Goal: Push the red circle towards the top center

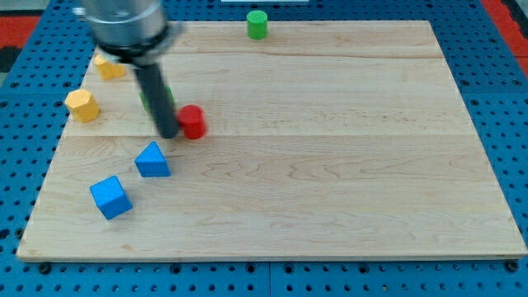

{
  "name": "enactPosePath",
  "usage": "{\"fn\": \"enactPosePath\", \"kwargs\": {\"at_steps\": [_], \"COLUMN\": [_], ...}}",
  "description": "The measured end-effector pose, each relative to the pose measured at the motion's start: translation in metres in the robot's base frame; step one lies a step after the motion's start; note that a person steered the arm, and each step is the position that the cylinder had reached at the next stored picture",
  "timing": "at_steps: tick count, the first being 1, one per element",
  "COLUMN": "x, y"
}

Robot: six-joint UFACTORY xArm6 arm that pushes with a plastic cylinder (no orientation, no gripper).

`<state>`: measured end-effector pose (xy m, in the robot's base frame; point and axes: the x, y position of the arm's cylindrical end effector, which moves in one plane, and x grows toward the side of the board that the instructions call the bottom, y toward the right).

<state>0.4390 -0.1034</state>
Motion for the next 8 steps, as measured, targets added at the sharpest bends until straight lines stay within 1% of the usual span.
{"fn": "enactPosePath", "kwargs": {"at_steps": [1,2,3,4,5,6,7,8], "x": [-0.021,-0.081,-0.134,-0.081,-0.066,-0.077,-0.120,-0.147], "y": [0.081,0.156,0.162,0.201,0.156,0.125,0.118,0.144]}}
